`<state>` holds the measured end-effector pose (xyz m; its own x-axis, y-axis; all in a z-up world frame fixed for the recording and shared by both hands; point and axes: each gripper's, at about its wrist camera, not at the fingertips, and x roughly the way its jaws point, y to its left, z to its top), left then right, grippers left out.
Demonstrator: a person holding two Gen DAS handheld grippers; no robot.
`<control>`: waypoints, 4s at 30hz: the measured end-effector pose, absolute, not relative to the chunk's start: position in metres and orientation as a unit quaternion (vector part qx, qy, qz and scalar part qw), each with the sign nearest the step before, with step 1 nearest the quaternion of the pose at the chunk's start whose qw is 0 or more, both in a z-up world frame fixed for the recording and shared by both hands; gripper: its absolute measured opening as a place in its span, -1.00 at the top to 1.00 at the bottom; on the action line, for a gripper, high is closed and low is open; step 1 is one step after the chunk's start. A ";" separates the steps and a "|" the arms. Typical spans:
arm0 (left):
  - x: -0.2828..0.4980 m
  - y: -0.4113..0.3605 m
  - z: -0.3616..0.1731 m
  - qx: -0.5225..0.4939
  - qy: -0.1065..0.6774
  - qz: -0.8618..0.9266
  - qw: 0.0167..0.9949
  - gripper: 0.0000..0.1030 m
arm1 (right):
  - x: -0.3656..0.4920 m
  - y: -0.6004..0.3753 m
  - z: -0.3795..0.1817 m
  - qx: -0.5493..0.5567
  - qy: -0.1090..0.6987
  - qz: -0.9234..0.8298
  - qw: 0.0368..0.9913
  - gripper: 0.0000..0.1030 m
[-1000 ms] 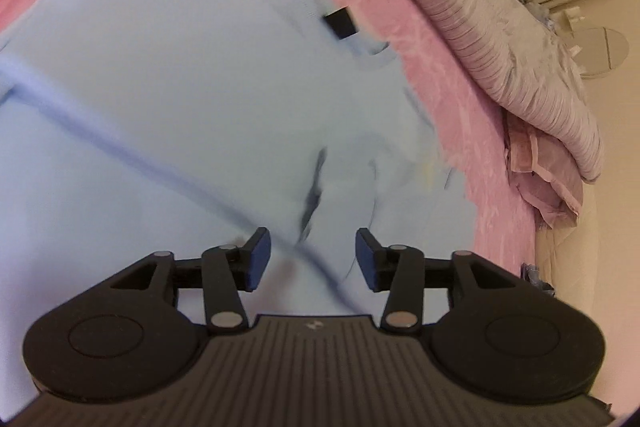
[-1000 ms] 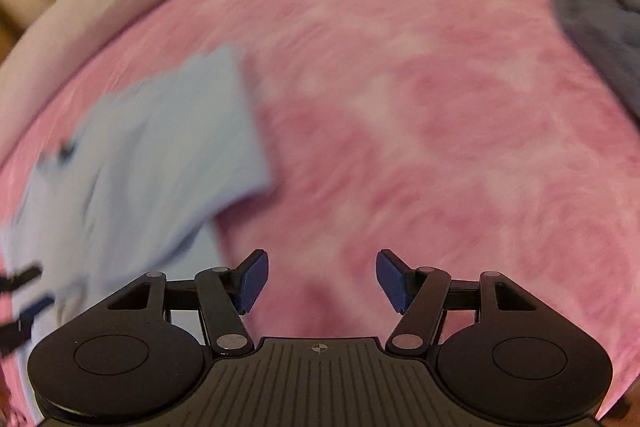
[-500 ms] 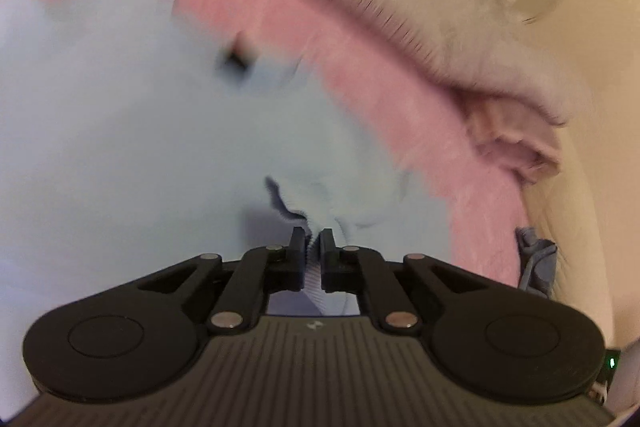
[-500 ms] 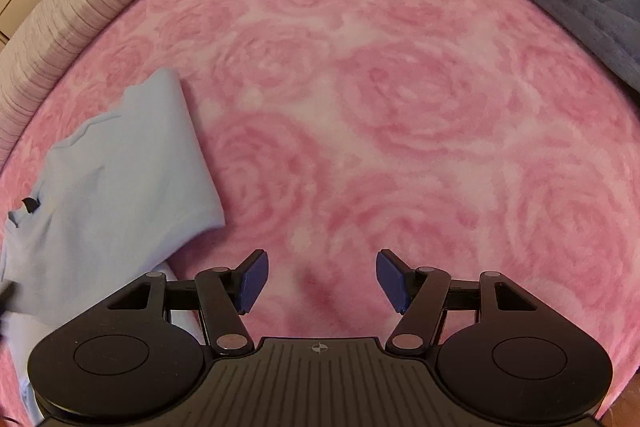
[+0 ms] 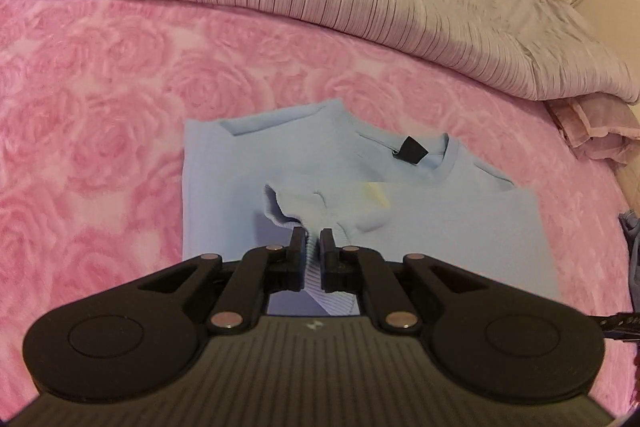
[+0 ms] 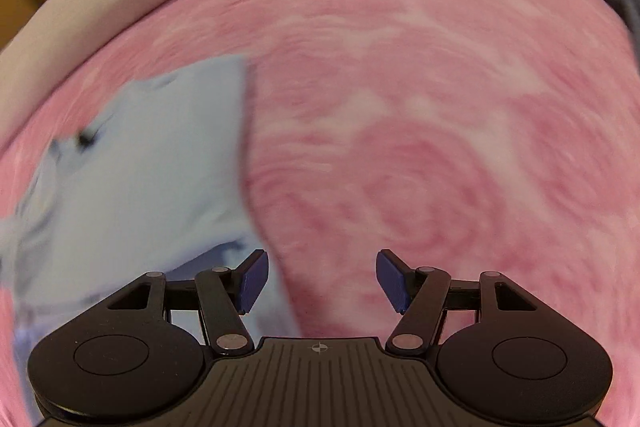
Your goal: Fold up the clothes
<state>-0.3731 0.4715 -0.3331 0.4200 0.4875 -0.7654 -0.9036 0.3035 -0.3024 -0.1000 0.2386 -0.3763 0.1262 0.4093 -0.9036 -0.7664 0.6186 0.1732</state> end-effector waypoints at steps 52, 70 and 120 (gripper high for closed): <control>-0.494 0.313 -0.379 -0.342 0.250 0.411 0.807 0.75 | -0.206 0.097 -0.411 -0.155 0.378 0.458 0.790 -0.22; -0.584 0.159 -0.356 -0.397 0.176 0.470 0.768 0.51 | -0.265 -0.058 -0.385 -0.116 0.396 0.418 0.809 -0.22; -0.554 0.093 -0.324 -0.342 0.162 0.536 0.755 0.74 | -0.260 -0.073 -0.349 -0.082 0.348 0.484 0.799 0.43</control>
